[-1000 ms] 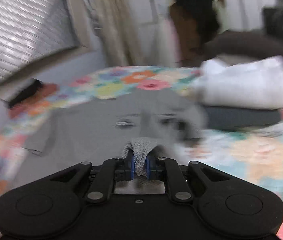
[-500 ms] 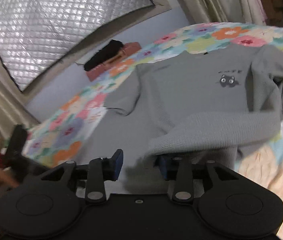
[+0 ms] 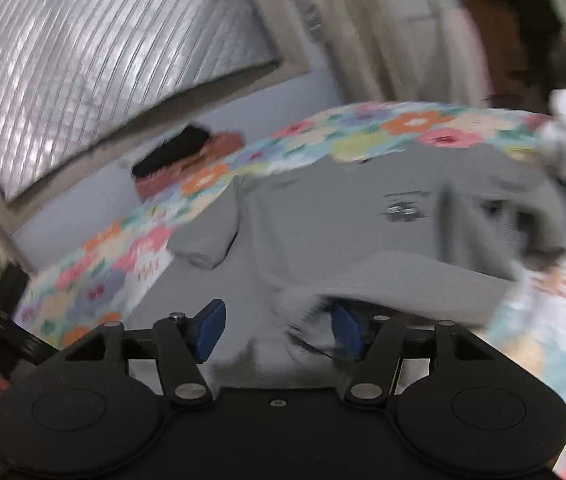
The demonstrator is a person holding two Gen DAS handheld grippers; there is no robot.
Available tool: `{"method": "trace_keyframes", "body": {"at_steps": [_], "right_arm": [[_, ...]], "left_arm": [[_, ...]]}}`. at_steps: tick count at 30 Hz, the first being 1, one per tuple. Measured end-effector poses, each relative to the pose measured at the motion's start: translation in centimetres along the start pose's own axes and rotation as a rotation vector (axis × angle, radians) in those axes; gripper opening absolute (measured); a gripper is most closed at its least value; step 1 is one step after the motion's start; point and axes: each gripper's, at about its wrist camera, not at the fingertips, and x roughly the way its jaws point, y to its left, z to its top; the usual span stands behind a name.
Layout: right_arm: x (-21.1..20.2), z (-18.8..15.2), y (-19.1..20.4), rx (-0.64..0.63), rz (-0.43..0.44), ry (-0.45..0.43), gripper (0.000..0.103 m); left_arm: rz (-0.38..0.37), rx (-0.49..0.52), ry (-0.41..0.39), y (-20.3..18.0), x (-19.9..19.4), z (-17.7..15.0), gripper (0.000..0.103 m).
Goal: Fold clothes
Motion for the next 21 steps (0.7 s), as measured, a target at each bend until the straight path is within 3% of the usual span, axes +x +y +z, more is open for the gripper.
{"method": "trace_keyframes", "body": {"at_steps": [3, 7, 10, 13, 16, 18, 21], "right_arm": [[3.6, 0.7, 2.5, -0.047, 0.025, 0.101, 0.065], [2.8, -0.6, 4.9, -0.127, 0.093, 0.132, 0.065], [1.1, -2.4, 4.7, -0.147, 0.048, 0.174, 0.065], [-1.2, -4.3, 3.4, -0.093, -0.01, 0.195, 0.065], [-3.7, -5.6, 2.1, -0.042, -0.049, 0.171, 0.065], [-5.2, -5.5, 1.3, -0.011, -0.104, 0.081, 0.065], [-6.2, -4.5, -0.5, 0.04, -0.113, -0.019, 0.065]], "left_arm": [[-0.003, -0.001, -0.001, 0.0, 0.0, 0.0, 0.01], [-0.012, 0.005, 0.002, 0.2, -0.1, 0.1, 0.011], [-0.03, 0.002, 0.003, 0.5, 0.2, 0.4, 0.015], [-0.073, -0.025, 0.001, 1.5, 0.0, 0.2, 0.026], [-0.115, -0.054, -0.001, 2.1, -0.1, 0.1, 0.035], [-0.107, -0.028, -0.009, 1.7, -0.3, -0.2, 0.035], [-0.084, 0.027, -0.025, 0.8, -0.3, -0.6, 0.037]]}}
